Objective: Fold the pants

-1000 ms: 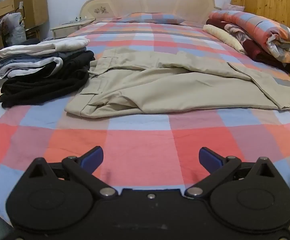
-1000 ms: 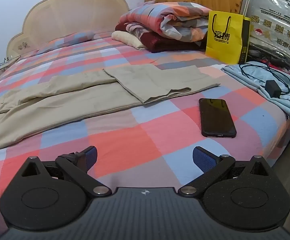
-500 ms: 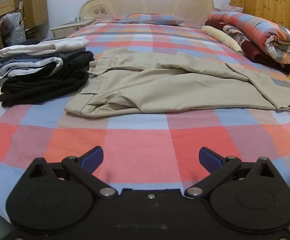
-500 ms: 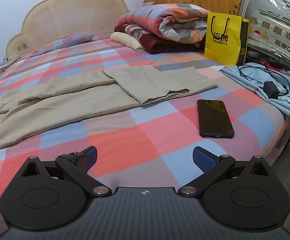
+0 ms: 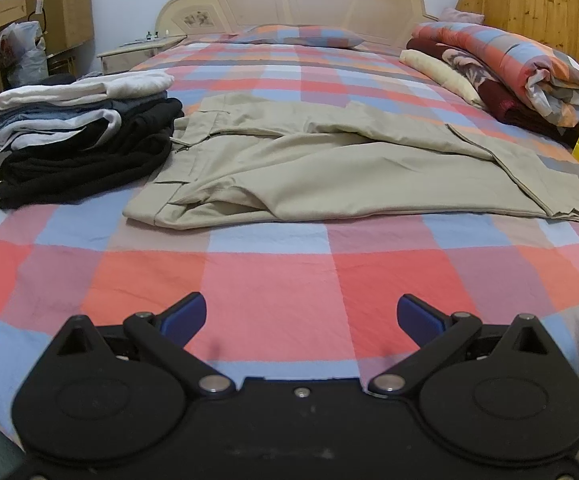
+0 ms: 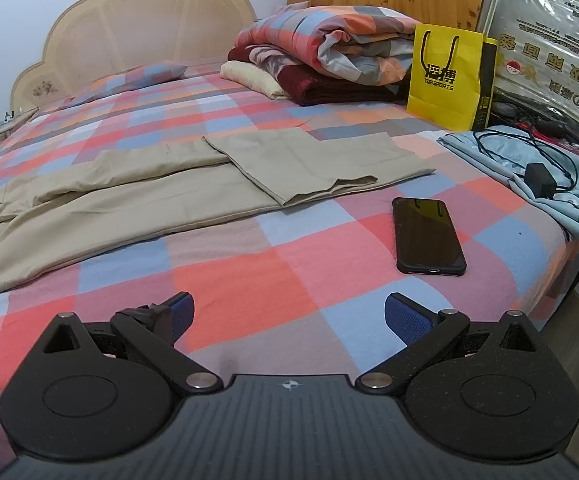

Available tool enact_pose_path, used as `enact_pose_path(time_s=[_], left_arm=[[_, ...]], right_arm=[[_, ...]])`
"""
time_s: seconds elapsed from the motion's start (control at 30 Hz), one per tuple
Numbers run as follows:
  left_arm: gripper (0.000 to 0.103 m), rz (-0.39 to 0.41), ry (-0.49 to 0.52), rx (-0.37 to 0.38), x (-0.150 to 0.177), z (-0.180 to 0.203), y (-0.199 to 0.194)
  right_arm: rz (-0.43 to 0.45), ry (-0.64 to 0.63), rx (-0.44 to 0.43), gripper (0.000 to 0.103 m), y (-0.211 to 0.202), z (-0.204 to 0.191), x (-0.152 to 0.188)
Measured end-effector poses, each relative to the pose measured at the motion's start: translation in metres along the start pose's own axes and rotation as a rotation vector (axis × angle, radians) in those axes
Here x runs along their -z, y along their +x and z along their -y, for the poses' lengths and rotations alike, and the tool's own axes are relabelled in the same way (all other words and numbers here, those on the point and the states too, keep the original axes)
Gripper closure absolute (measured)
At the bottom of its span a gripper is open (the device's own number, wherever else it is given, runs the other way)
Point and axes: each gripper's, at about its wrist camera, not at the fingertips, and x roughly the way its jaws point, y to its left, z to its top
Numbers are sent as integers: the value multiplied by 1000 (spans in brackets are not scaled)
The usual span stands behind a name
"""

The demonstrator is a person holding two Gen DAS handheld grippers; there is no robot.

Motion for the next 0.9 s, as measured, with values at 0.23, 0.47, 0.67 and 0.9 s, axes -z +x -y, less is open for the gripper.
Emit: enact_pose_path(time_s=[0.23,0.47,0.67,0.9], left_arm=[[0,2,-14,7,1,-1,2],[0,-2,-49,25,3,-8,5],[0,0,-64,36,3,-11,6],[0,9,-70,36,1,-14,5]], right_arm=[[-2,-10,-3,0,0,1,0],[-22,-44,7,0,8,-5,2],[-36,-73,12,0,12,-11,4],[-35,-99,7,0,15,-20,4]])
